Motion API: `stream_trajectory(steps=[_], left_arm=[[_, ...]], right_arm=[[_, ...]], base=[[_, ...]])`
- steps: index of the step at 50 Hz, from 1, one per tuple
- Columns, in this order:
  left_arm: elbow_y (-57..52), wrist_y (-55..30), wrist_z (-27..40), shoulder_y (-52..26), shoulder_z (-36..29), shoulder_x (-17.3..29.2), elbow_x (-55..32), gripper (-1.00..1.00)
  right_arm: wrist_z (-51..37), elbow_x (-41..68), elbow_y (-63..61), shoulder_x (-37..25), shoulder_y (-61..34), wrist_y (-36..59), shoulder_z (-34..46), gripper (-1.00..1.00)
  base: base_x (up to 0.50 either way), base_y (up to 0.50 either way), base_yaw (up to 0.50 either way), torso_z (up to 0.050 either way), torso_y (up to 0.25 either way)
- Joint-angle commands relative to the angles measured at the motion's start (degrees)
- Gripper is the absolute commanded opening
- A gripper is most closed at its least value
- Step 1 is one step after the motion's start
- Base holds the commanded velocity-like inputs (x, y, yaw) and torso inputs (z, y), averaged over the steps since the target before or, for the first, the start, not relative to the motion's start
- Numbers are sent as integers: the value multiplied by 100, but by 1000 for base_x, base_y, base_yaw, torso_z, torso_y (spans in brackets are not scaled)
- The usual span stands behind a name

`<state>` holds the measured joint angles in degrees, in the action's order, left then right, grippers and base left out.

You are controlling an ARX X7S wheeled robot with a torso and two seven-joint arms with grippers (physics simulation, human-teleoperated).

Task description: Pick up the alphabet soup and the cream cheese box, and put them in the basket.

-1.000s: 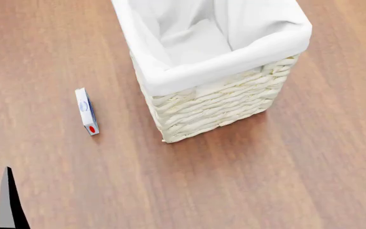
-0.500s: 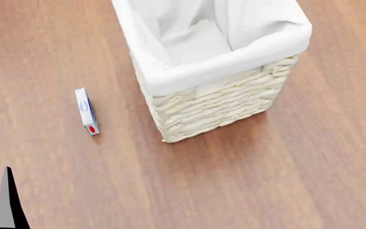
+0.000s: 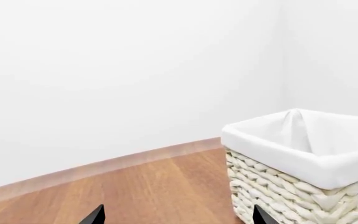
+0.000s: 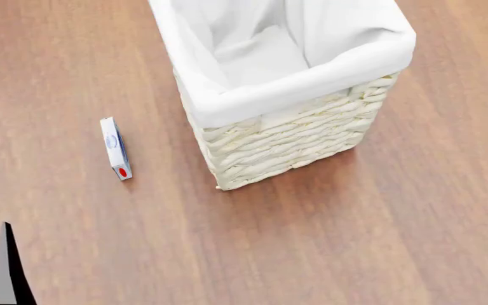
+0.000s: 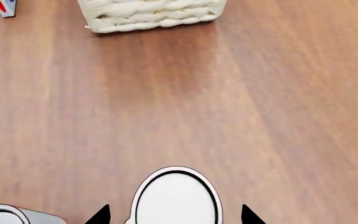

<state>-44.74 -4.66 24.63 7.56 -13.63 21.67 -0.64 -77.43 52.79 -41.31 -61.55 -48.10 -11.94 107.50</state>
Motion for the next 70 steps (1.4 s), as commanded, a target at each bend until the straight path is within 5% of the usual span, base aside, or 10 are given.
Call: stream_trajectory(steps=[1,70], left_arm=[[-8,-11,32,6,-10,14,19,100],[-231,-404,218,-50,-43,100,165,100]], right_arm=[[32,78,61,17,21,27,-19,100],[777,522,1422,576,223,-219,-289,100]], base=[[0,0,0,0,0],[0,0,0,0,0]])
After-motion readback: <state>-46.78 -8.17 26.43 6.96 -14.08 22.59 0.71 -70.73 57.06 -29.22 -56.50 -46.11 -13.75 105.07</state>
